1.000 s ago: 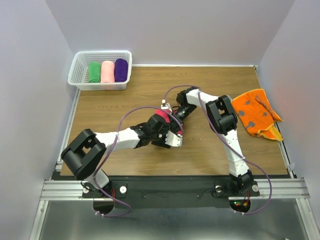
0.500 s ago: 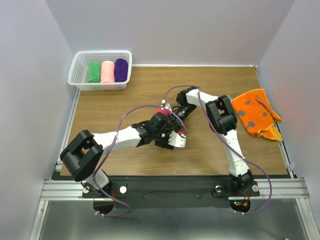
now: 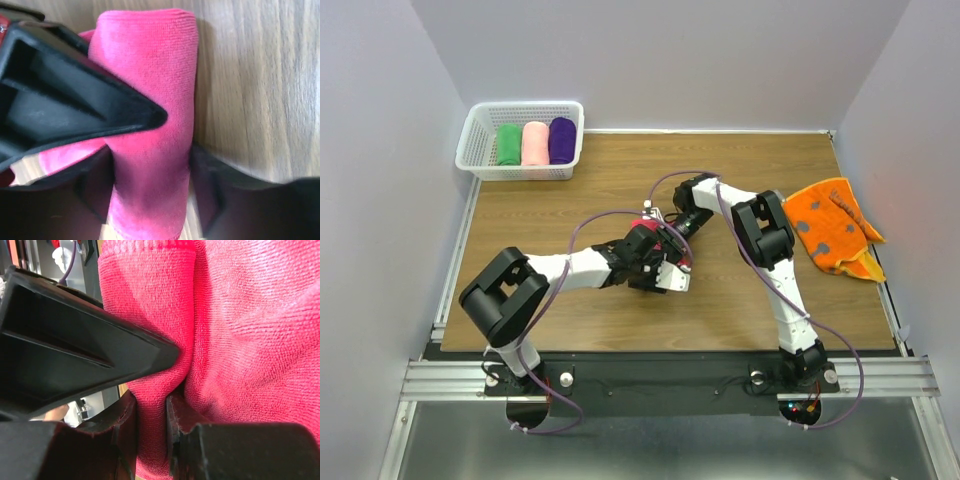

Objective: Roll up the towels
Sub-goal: Roll the towel

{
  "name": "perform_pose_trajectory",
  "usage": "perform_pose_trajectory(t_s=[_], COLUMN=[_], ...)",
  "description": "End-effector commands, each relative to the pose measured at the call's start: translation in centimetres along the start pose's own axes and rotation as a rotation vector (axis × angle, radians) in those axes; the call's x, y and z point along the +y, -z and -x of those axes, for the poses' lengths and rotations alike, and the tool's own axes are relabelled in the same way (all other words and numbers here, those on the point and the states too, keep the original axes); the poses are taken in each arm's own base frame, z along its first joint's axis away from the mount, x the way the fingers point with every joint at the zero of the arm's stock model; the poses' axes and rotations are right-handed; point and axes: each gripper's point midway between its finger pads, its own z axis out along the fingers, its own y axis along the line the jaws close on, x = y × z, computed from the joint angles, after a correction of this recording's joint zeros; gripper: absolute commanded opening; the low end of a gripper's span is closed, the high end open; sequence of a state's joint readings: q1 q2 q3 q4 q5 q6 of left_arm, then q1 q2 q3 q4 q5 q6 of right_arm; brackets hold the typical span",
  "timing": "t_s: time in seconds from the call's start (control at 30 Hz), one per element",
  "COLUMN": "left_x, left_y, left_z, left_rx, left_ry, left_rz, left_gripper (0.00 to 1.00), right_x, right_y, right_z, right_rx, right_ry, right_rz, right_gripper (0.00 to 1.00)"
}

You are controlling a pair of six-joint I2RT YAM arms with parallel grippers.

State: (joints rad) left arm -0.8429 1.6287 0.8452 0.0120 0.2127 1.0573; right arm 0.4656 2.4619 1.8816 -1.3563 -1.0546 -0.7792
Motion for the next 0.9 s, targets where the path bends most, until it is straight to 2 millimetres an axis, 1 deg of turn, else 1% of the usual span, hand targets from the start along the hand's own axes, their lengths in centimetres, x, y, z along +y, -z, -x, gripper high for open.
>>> perform_pose_trajectory(t_s=[0.0,0.03,0.07,0.1,0.13,0.17,0.23,0.27,0.3,0.33,0.37,0.4,0.43,0.47,0.5,0.53,0.57,0.6,0.63,0.67,0.7,0.73,0.77,0.8,0.83,0.87], left_x=[-2.1,-1.9,-2.1,-2.8,-3.3,-3.5,-4.4,-4.7,-5.6,-5.7,-6.0,-6.8,-6.6,-6.6,-7.2,-6.6,-6.5,-7.5,-6.5,-6.3,-7.3,-6.9,-5.5,-5.3,-6.2,-5.3], left_y=[-1.2,-1.3,-1.4,-1.4,-1.4,-1.4,-1.2,-1.0,-0.9,-0.9,-0.8,-0.8,-0.8,-0.7,-0.6,-0.6,-0.6,-0.4,-0.5,-0.6,-0.6,-0.7,-0.9,-1.1,-1.3,-2.1], left_z=[-0.3,-0.1,-0.2,-0.6,-0.7,-0.8,-1.2,-1.2,-1.3,-1.2,-1.2,-1.4,-1.2,-1.2,-1.3,-0.8,-0.7,-1.3,-0.8,-1.0,-1.4,-1.7,-1.3,-1.4,-1.8,-2.1], left_rx=[-0.006,-0.014,-0.017,-0.011,-0.006,-0.003,0.007,0.010,0.015,0.016,0.021,0.034,0.033,0.033,0.031,0.020,0.016,0.027,0.014,0.011,0.024,0.024,0.008,0.009,0.026,0.026], left_ry=[0.049,0.075,0.092,0.111,0.119,0.120,0.132,0.135,0.152,0.159,0.169,0.196,0.203,0.216,0.241,0.261,0.280,0.335,0.346,0.368,0.405,0.428,0.427,0.440,0.477,0.495], left_rz=[-0.144,-0.156,-0.177,-0.218,-0.238,-0.248,-0.281,-0.297,-0.339,-0.352,-0.369,-0.404,-0.410,-0.418,-0.452,-0.458,-0.477,-0.547,-0.551,-0.570,-0.633,-0.642,-0.630,-0.645,-0.701,-0.708], left_gripper=[0.55,0.47,0.43,0.38,0.38,0.33,0.30,0.29,0.29,0.28,0.28,0.28,0.28,0.28,0.28,0.29,0.29,0.29,0.31,0.32,0.32,0.33,0.35,0.35,0.36,0.36], right_x=[-2.8,-2.7,-2.7,-2.7,-2.6,-2.5,-2.6,-2.7,-2.7,-3.0,-3.0,-2.5,-2.7,-2.4,-2.1,-1.8,-1.3,0.2,0.5,1.2,1.8,4.8,3.9,4.6,5.4,6.8], right_y=[0.3,0.9,1.3,2.3,2.5,4.0,5.8,7.8,9.0,10.7,11.9,13.8,15.5,16.8,18.0,20.2,21.5,23.2,24.9,25.9,26.5,28.1,27.3,27.5,27.4,26.6], right_z=[-1.5,-0.8,-0.3,0.3,0.8,2.2,3.4,4.5,5.3,5.8,6.3,7.7,8.0,8.5,8.9,9.1,9.2,9.5,8.6,8.1,7.8,7.5,5.3,4.6,3.9,2.5], right_rx=[0.083,0.070,0.059,0.038,0.031,-0.008,-0.045,-0.080,-0.104,-0.136,-0.162,-0.202,-0.236,-0.263,-0.289,-0.331,-0.358,-0.406,-0.443,-0.466,-0.490,-0.521,-0.509,-0.500,-0.489,-0.482], right_ry=[0.027,0.044,0.048,0.058,0.065,0.085,0.109,0.130,0.144,0.147,0.146,0.190,0.177,0.193,0.205,0.216,0.225,0.250,0.233,0.240,0.255,0.311,0.267,0.299,0.321,0.341], right_rz=[-0.090,-0.105,-0.117,-0.137,-0.145,-0.174,-0.214,-0.259,-0.285,-0.315,-0.336,-0.378,-0.402,-0.426,-0.446,-0.479,-0.494,-0.510,-0.521,-0.529,-0.532,-0.580,-0.569,-0.614,-0.636,-0.660], right_gripper=[0.23,0.26,0.33,0.36,0.40,0.46,0.50,0.56,0.62,0.65,0.74,0.76,0.84,0.86,0.86,0.87,0.87,0.88,0.89,0.89,0.90,0.91,0.91,0.91,0.92,1.00])
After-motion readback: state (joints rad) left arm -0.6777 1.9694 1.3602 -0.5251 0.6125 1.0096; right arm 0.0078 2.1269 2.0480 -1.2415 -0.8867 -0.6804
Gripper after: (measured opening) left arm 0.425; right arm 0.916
